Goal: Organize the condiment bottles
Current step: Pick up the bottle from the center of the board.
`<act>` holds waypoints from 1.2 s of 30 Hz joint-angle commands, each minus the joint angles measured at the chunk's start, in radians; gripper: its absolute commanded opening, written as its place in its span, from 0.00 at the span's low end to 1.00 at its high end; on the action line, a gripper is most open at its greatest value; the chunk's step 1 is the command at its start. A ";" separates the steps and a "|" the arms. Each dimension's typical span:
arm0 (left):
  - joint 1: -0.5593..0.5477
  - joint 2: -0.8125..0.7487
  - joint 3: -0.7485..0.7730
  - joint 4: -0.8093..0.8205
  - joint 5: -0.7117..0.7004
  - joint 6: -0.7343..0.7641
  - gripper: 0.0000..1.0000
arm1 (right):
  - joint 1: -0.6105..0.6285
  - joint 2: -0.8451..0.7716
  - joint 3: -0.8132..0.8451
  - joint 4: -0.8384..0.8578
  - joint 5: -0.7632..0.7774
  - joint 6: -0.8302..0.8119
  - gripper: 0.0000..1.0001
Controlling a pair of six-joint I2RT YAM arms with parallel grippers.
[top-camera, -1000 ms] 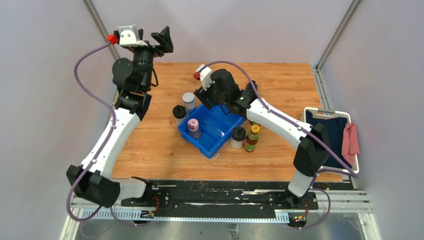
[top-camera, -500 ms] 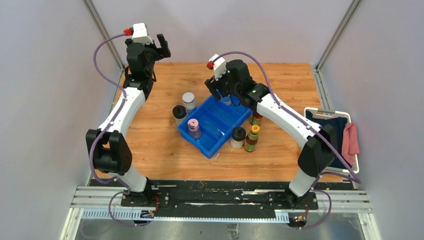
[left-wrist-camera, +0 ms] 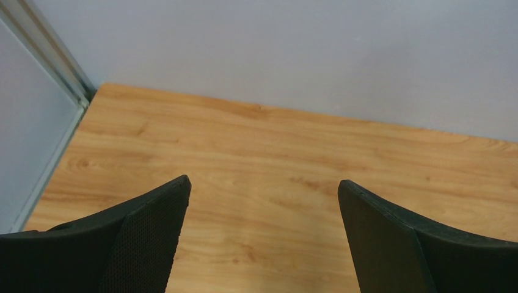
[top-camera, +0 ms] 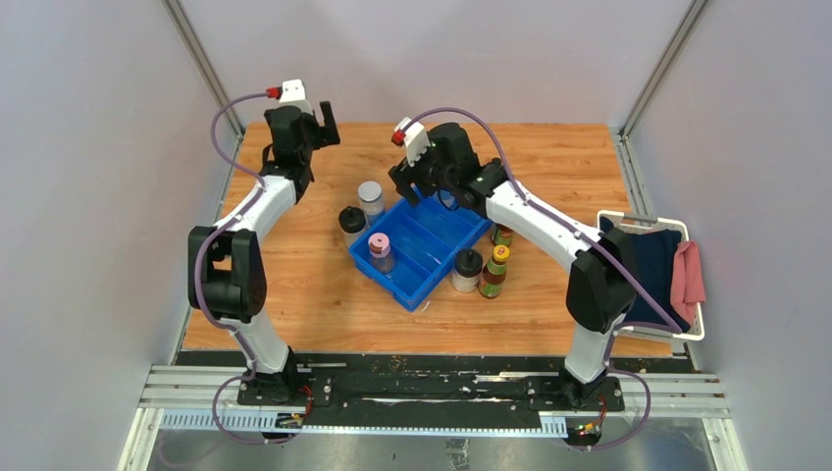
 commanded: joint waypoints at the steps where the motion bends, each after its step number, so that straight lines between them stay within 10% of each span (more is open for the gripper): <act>1: 0.019 0.007 -0.093 0.103 -0.009 0.020 0.99 | -0.009 0.050 0.052 0.054 -0.108 0.008 0.77; 36: 0.044 -0.052 -0.353 0.370 0.173 0.149 0.92 | 0.008 0.209 0.085 0.151 -0.415 -0.005 0.81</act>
